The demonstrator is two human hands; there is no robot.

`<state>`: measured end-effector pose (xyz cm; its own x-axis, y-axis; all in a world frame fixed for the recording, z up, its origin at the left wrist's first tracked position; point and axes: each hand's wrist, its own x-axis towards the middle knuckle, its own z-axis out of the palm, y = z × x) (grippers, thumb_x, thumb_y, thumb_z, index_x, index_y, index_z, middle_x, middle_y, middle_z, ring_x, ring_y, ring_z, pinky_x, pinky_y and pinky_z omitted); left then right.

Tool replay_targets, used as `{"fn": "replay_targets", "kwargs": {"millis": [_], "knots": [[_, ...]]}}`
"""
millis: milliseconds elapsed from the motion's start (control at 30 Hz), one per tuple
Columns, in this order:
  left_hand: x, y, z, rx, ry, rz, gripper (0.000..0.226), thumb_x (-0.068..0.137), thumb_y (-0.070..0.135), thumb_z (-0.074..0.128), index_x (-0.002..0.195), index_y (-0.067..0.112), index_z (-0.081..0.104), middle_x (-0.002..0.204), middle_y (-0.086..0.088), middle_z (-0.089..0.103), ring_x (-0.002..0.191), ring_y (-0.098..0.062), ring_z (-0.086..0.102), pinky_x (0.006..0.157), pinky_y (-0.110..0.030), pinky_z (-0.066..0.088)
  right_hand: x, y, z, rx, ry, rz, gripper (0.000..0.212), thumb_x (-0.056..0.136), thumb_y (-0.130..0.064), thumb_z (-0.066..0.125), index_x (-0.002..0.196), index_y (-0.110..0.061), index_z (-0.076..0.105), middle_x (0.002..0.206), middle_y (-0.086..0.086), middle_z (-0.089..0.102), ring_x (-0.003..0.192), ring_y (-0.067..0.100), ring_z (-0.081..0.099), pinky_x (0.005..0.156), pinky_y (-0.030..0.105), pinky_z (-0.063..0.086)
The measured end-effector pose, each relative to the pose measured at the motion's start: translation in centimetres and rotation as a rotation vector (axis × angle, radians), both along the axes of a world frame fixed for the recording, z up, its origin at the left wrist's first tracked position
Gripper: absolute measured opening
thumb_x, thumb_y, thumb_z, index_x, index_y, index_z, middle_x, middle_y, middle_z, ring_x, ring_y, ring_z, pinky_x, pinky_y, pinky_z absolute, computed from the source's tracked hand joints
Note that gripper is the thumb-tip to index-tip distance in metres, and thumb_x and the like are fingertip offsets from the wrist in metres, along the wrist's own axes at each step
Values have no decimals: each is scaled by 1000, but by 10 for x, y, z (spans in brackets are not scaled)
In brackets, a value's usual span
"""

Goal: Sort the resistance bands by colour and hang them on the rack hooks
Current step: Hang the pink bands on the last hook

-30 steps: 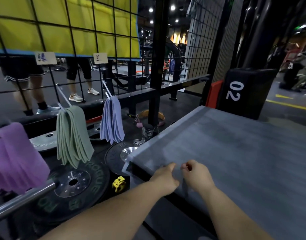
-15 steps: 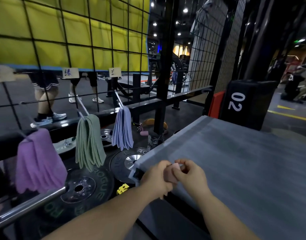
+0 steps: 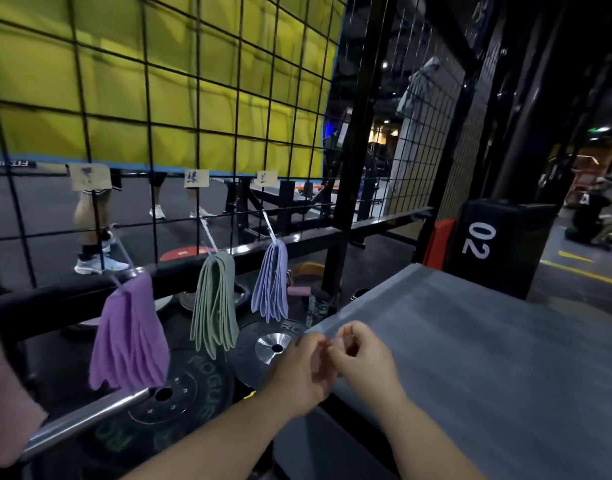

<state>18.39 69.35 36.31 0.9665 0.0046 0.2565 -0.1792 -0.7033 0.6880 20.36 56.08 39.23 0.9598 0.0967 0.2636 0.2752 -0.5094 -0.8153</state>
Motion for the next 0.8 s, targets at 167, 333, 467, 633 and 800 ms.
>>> {"fn": "replay_targets", "kwargs": {"millis": [167, 333, 467, 633, 800], "knots": [[-13, 16, 13, -62, -56, 25, 39, 82, 40, 64, 119, 39, 51, 110, 15, 61, 100, -6, 60, 83, -22, 49, -7, 14, 19, -57, -47, 31, 15, 83, -20, 62, 77, -31, 55, 70, -3, 61, 70, 15, 63, 55, 17, 45], [-26, 29, 24, -53, -91, 78, 40, 79, 42, 67, 116, 42, 53, 103, 15, 66, 96, -5, 61, 82, -30, 52, -11, 28, 31, -111, -107, 69, 9, 82, -18, 58, 79, -26, 55, 70, -7, 57, 66, 11, 55, 63, 27, 48], [-34, 39, 29, -40, -146, 109, 34, 79, 38, 69, 111, 40, 56, 100, 19, 65, 95, 0, 60, 80, -24, 49, -18, 38, 40, -142, -136, 102, 14, 87, -17, 56, 77, -26, 50, 71, -11, 52, 64, 5, 49, 59, 20, 42], [-44, 52, 30, -85, -175, 114, 35, 78, 33, 73, 108, 40, 57, 98, 23, 65, 92, 9, 58, 80, -15, 48, -27, 51, 49, -120, -137, 147, 9, 87, -12, 53, 80, -18, 50, 70, -5, 52, 65, 10, 46, 61, 24, 41], [-53, 60, 38, -133, -175, 122, 38, 74, 31, 79, 99, 46, 54, 98, 17, 65, 89, 2, 62, 80, -24, 53, -30, 62, 55, -126, -156, 182, 19, 86, -10, 53, 73, -20, 44, 95, 0, 67, 71, 20, 56, 69, 36, 50]]}}
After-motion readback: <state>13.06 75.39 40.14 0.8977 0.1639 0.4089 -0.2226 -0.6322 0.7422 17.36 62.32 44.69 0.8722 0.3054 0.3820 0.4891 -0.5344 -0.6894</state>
